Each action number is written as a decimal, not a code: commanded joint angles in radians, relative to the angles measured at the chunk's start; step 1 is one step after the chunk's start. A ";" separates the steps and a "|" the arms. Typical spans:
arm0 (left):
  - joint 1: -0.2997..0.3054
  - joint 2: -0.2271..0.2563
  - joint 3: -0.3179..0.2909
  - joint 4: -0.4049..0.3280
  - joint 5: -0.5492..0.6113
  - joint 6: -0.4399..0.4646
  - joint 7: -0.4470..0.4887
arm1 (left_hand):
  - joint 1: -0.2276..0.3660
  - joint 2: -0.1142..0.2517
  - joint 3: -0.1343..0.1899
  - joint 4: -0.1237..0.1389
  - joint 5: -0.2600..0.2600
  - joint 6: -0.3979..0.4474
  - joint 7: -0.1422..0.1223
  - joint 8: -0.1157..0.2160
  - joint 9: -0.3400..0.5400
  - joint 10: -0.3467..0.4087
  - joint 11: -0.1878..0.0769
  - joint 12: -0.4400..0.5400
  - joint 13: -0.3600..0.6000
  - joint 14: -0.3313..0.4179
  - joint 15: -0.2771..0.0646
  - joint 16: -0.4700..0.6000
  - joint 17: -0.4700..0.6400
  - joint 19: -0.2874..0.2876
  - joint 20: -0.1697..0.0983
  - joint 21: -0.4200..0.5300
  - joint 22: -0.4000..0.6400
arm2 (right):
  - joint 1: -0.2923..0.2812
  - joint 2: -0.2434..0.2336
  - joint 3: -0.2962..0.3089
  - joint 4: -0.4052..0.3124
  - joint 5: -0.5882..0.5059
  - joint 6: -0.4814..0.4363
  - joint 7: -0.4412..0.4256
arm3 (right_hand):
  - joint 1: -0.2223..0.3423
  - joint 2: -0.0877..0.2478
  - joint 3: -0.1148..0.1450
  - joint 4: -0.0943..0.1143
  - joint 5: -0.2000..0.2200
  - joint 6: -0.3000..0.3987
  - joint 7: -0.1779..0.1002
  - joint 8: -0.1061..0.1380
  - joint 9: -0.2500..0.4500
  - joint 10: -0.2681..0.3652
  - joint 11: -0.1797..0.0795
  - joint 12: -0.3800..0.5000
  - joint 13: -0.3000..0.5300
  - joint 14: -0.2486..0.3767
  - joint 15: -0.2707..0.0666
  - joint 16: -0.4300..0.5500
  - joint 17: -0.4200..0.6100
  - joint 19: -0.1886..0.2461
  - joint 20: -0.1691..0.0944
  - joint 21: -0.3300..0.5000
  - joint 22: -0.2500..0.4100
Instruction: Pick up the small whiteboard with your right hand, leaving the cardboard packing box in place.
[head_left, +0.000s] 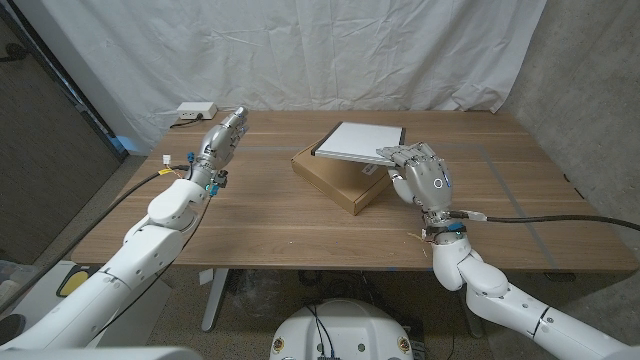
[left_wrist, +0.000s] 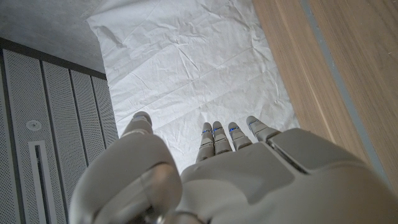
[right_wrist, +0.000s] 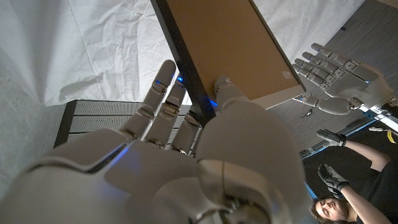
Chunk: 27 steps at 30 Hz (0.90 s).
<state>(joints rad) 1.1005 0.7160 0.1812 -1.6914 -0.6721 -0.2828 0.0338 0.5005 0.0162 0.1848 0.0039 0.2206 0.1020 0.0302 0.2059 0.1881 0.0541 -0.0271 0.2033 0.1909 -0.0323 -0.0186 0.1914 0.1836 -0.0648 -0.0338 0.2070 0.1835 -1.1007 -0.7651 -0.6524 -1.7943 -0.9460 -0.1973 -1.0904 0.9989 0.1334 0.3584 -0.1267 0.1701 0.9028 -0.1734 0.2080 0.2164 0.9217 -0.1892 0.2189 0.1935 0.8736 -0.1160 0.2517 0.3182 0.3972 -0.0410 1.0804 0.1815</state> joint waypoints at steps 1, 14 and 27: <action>-0.013 0.003 0.009 0.008 -0.004 0.014 -0.011 | 0.003 0.007 -0.003 0.001 -0.002 0.003 0.001 -0.004 0.004 -0.002 -0.002 0.000 0.000 -0.004 0.007 -0.003 0.002 -0.010 0.001 0.002 0.003 | 0.009 0.007 0.009 -0.014 -0.015 -0.014 0.003 | 0.011 0.016 0.001 -0.004 0.005 0.107 -0.031 0.003 0.004 0.012 0.002 0.006 0.005 0.010 -0.116 0.003 0.005 0.008 -0.158 0.007 0.003; -0.005 0.018 0.007 -0.009 -0.007 0.026 -0.014 | 0.003 0.008 -0.005 0.001 -0.002 0.002 0.002 -0.004 0.004 -0.002 -0.003 0.000 0.000 -0.004 0.007 -0.003 0.002 -0.010 0.001 0.002 0.003 | -0.009 -0.021 0.047 -0.073 -0.009 -0.024 0.035 | 0.009 0.016 0.001 -0.003 0.005 0.109 -0.032 0.003 0.003 0.014 0.001 0.006 0.005 0.014 -0.115 0.003 0.005 0.010 -0.158 0.009 0.003; 0.002 0.026 -0.006 -0.022 -0.011 0.028 -0.011 | 0.004 0.009 -0.006 0.001 -0.002 0.003 0.002 -0.004 0.004 -0.003 -0.001 -0.001 0.000 -0.003 0.006 -0.003 0.002 -0.009 0.000 0.002 0.003 | -0.023 -0.022 0.079 -0.117 -0.012 -0.030 0.042 | 0.005 0.015 0.000 -0.001 0.004 0.109 -0.032 0.002 0.003 0.017 0.001 0.006 0.005 0.017 -0.115 0.003 0.005 0.012 -0.158 0.011 0.002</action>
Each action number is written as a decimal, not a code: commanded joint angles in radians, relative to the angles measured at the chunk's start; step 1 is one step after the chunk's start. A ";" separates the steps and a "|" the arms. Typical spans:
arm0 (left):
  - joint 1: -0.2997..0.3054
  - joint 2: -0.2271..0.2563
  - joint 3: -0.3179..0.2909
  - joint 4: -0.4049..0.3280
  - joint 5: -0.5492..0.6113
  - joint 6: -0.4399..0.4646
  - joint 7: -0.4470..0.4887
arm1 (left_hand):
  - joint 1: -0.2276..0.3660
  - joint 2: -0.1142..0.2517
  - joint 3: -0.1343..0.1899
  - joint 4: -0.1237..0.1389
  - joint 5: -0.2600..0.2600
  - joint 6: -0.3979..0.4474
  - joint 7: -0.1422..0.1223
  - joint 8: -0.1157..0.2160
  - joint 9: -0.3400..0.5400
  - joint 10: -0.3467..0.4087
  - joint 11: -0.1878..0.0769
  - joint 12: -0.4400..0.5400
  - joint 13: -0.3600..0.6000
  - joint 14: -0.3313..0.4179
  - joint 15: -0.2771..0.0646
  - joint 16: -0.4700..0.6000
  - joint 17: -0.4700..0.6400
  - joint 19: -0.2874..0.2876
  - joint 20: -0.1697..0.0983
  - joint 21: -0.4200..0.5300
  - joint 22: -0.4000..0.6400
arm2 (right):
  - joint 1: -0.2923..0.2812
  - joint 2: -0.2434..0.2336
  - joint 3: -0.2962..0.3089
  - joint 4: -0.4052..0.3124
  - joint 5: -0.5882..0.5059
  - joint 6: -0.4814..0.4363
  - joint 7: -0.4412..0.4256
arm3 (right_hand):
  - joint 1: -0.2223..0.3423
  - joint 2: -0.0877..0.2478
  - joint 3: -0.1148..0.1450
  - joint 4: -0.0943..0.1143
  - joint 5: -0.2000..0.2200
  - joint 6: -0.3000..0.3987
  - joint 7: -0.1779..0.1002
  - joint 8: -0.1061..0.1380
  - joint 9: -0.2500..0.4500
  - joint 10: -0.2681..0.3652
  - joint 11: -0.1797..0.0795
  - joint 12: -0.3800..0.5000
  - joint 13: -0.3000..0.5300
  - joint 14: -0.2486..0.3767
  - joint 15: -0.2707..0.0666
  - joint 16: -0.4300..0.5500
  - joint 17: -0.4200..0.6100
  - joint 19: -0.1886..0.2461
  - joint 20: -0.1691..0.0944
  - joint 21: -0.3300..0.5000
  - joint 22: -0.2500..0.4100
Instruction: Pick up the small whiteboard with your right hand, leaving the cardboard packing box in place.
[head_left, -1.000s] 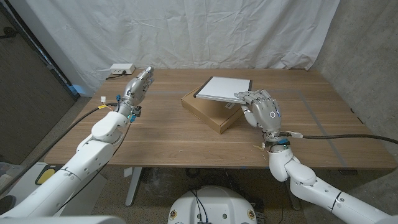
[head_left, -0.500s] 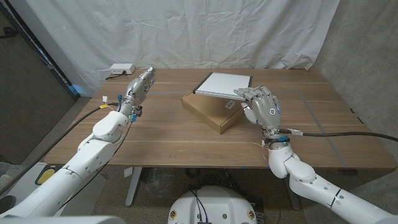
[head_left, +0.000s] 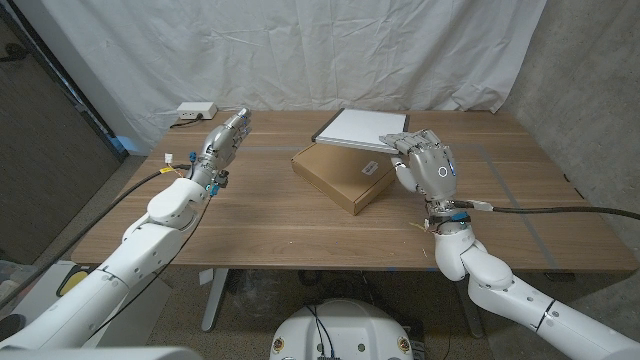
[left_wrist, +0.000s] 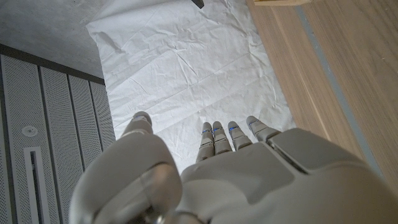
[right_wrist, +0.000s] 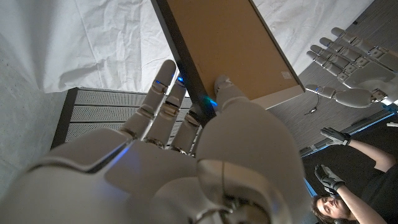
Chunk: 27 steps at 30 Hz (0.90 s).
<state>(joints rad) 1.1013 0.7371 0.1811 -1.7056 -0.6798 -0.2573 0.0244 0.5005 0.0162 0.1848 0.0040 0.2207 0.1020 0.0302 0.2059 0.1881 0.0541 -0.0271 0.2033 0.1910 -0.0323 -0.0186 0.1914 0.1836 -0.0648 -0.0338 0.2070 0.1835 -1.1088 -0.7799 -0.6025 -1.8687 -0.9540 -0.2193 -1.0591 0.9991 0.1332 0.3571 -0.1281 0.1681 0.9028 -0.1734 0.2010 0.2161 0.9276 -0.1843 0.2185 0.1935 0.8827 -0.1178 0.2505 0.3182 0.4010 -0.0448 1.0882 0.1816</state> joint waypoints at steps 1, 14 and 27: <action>-0.001 0.003 -0.005 -0.006 -0.004 0.002 -0.004 | 0.004 0.009 -0.006 0.001 -0.002 0.003 0.002 -0.004 0.004 -0.004 -0.001 -0.001 0.000 -0.003 0.006 -0.002 0.002 -0.009 0.000 0.002 0.003 | -0.017 -0.008 0.031 -0.047 -0.008 -0.012 0.013 | 0.005 0.015 0.002 0.000 0.006 0.109 -0.031 0.009 0.004 0.011 -0.004 0.006 0.005 0.008 -0.113 0.005 0.006 0.008 -0.154 0.004 0.002; -0.020 0.001 0.009 0.008 -0.009 0.008 -0.025 | 0.007 0.010 -0.006 0.000 -0.002 0.003 0.001 -0.004 0.004 -0.002 -0.002 0.000 0.000 -0.004 0.007 -0.003 0.001 -0.010 0.000 0.002 0.003 | -0.039 -0.016 0.063 -0.099 -0.021 -0.027 0.035 | 0.006 0.015 0.003 -0.001 0.006 0.109 -0.033 0.008 0.004 0.012 -0.003 0.005 0.005 0.014 -0.114 0.007 0.008 0.010 -0.155 0.006 0.002; 0.001 0.034 -0.002 -0.036 -0.006 0.044 -0.007 | 0.009 0.012 -0.007 -0.001 -0.002 0.004 0.002 -0.004 0.004 -0.005 -0.001 -0.001 0.000 -0.004 0.007 -0.003 0.001 -0.010 0.000 0.002 0.003 | -0.027 -0.003 0.082 -0.123 -0.016 -0.008 0.049 | 0.006 0.015 0.004 -0.002 0.006 0.109 -0.032 0.008 0.004 0.014 -0.004 0.006 0.005 0.017 -0.114 0.008 0.010 0.011 -0.155 0.008 0.002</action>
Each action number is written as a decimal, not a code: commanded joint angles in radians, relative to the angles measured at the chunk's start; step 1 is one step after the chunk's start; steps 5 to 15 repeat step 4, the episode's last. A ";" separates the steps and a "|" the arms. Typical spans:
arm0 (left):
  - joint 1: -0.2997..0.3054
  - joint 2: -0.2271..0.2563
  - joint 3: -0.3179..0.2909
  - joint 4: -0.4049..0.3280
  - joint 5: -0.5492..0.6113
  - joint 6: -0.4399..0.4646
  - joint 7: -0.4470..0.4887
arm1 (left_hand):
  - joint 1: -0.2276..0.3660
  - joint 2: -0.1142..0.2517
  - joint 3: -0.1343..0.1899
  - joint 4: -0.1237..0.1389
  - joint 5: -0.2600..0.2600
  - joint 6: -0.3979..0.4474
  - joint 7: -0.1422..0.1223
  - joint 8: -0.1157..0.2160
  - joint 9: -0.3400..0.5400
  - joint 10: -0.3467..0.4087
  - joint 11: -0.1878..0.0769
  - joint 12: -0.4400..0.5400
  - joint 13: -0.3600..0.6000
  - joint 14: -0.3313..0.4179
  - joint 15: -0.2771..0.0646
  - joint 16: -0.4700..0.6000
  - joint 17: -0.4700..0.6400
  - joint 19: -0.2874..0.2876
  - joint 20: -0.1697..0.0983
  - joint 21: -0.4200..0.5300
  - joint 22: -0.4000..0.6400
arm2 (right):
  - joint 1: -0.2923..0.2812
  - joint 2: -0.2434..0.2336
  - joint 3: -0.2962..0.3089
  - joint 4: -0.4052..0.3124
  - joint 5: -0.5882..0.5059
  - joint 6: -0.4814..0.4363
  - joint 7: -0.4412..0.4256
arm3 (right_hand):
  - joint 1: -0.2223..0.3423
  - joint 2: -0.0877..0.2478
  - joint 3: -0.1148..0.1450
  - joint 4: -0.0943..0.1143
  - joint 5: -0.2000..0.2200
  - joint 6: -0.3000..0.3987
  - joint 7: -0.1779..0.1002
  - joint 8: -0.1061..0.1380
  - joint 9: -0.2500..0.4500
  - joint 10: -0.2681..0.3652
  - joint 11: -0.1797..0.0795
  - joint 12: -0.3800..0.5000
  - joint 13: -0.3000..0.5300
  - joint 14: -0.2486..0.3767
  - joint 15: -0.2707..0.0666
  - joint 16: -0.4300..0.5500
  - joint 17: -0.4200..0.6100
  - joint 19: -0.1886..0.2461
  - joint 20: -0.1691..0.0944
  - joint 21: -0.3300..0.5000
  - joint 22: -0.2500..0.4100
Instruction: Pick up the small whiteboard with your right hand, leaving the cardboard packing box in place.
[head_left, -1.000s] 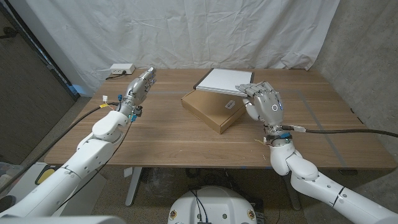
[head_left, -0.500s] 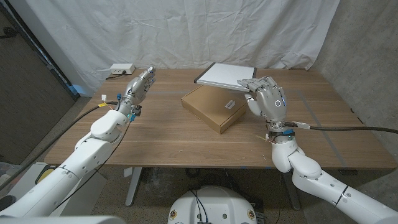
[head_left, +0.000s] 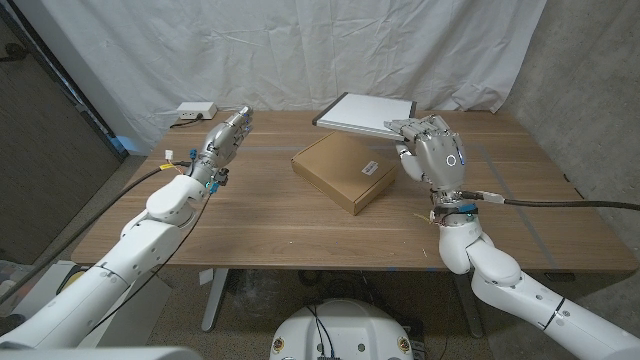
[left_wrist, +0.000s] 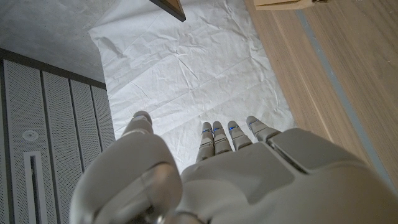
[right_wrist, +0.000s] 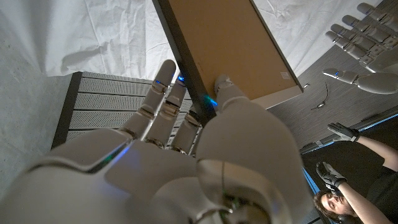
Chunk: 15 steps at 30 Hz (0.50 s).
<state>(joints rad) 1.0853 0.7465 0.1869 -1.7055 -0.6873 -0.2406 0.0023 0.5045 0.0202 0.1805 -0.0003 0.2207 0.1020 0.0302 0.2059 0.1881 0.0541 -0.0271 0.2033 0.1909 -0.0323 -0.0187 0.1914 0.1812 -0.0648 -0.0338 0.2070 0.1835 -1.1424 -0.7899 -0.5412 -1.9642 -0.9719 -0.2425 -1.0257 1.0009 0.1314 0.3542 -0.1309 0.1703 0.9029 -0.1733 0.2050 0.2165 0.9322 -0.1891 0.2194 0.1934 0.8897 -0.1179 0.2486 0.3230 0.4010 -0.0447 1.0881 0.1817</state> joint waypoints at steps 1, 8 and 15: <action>0.019 0.020 -0.011 -0.035 -0.001 0.022 0.017 | 0.005 0.008 -0.002 0.003 -0.002 0.003 0.001 -0.004 0.004 -0.004 -0.001 -0.001 0.000 -0.003 0.008 -0.003 0.004 -0.010 0.000 0.002 0.003 | 0.007 0.007 0.022 -0.029 0.002 0.016 0.018 | 0.004 0.017 0.006 0.001 0.004 0.109 -0.032 0.004 0.004 0.009 0.002 0.005 0.005 0.010 -0.114 0.010 0.006 0.011 -0.155 0.008 0.002; 0.021 0.013 -0.012 -0.033 -0.002 0.013 0.017 | 0.006 0.009 -0.002 0.002 -0.002 0.003 0.002 -0.004 0.004 -0.005 -0.002 -0.001 0.000 -0.004 0.007 -0.003 0.004 -0.010 0.000 0.002 0.003 | 0.009 0.007 0.023 -0.030 0.003 0.025 0.022 | 0.004 0.017 0.007 0.001 0.004 0.109 -0.031 0.004 0.004 0.009 0.001 0.004 0.005 0.010 -0.114 0.009 0.006 0.011 -0.155 0.008 0.002; 0.021 0.013 -0.012 -0.033 -0.002 0.013 0.017 | 0.006 0.009 -0.002 0.002 -0.002 0.003 0.002 -0.004 0.004 -0.005 -0.002 -0.001 0.000 -0.004 0.007 -0.003 0.004 -0.010 0.000 0.002 0.003 | 0.009 0.007 0.023 -0.030 0.003 0.025 0.022 | 0.004 0.017 0.007 0.001 0.004 0.109 -0.031 0.004 0.004 0.009 0.001 0.004 0.005 0.010 -0.114 0.009 0.006 0.011 -0.155 0.008 0.002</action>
